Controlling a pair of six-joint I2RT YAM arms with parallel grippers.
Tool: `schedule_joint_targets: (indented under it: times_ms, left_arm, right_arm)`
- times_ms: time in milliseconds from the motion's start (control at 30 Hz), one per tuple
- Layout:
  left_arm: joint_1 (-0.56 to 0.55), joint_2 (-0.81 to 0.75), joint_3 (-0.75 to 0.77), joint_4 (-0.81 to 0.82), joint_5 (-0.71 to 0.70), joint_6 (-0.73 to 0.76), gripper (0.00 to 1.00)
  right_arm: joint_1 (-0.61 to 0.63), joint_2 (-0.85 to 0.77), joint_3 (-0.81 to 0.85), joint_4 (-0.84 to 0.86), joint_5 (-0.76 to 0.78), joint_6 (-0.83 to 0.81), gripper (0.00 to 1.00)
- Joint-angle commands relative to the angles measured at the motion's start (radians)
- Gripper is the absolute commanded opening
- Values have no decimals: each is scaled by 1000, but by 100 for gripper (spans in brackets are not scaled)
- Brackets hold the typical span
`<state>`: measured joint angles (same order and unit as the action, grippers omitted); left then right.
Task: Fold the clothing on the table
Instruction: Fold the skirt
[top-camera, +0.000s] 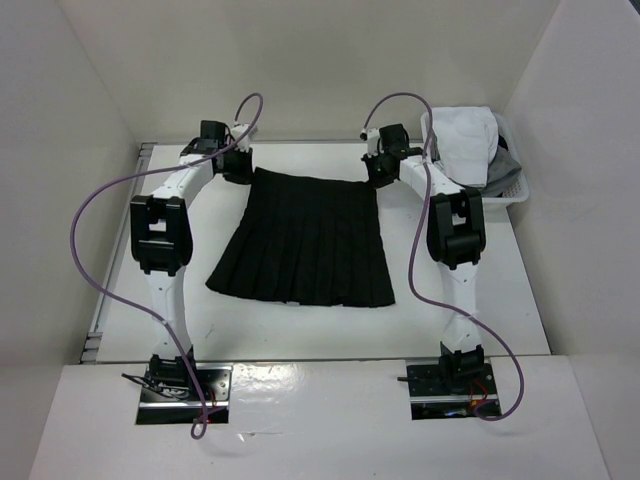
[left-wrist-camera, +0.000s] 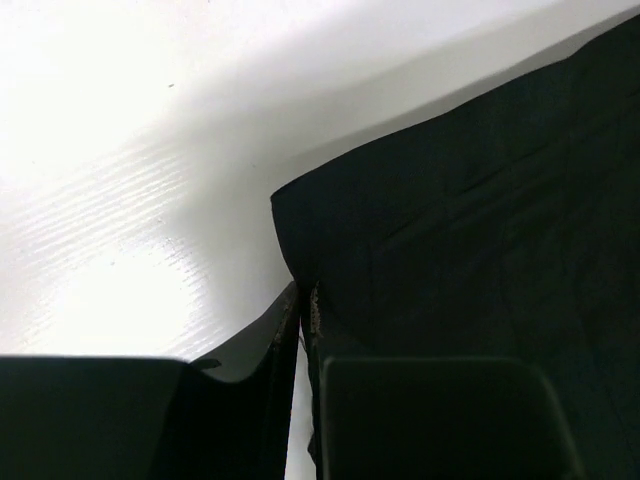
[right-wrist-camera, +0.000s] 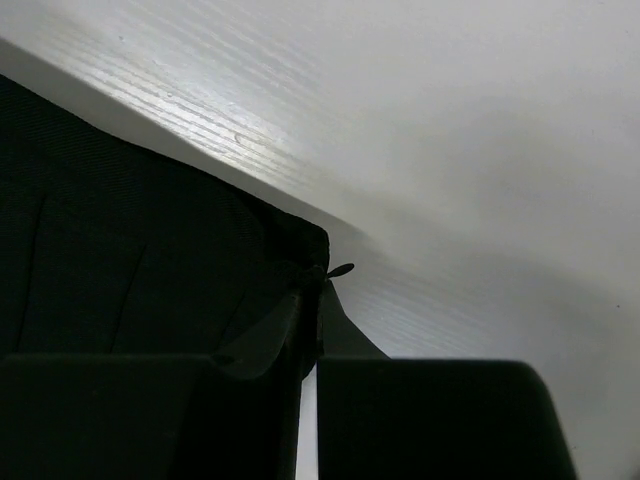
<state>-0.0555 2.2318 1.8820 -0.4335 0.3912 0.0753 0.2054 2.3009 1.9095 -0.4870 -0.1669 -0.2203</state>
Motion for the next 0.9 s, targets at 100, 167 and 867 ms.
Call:
schedule_joint_targets:
  times_ms: [100, 167, 867]
  left_arm:
    - [22, -119, -50, 10, 30, 49, 13]
    - [22, -205, -151, 21, 41, 84, 13]
    - [-104, -302, -417, -5, 157, 103, 78]
  right_arm:
    - [6, -158, -41, 44, 63, -11, 0]
    - [15, -254, -125, 44, 35, -42, 0]
    - [77, -460, -397, -5, 18, -100, 50]
